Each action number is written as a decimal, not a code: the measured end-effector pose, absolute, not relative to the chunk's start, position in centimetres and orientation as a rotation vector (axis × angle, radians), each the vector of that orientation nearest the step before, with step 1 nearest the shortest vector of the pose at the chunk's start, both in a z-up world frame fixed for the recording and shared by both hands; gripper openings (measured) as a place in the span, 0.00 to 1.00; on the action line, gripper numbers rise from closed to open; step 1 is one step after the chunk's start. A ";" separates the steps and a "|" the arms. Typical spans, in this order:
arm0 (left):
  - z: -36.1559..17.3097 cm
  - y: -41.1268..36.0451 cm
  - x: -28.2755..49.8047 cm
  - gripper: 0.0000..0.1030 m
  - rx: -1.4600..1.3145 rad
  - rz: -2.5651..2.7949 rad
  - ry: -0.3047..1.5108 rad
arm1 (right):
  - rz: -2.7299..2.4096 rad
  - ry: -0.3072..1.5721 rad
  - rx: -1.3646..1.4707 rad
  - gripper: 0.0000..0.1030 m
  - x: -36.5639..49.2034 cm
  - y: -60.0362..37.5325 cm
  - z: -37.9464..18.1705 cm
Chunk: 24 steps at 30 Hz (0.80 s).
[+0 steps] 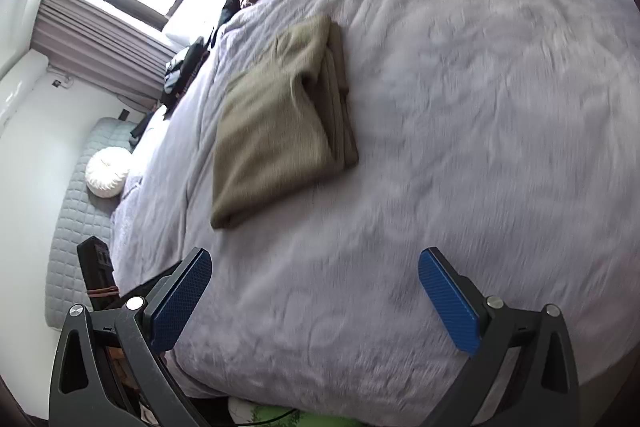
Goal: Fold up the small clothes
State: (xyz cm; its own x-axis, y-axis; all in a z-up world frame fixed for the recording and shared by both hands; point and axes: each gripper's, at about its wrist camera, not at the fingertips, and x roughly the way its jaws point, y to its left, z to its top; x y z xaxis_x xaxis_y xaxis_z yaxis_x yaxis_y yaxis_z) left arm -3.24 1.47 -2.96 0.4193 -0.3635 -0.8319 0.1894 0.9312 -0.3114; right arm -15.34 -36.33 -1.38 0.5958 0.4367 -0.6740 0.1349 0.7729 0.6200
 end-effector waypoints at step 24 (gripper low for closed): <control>-8.8 -7.9 16.4 0.91 -0.355 -0.680 1.249 | 0.470 1.067 0.922 0.99 8.9 -36.8 -8.2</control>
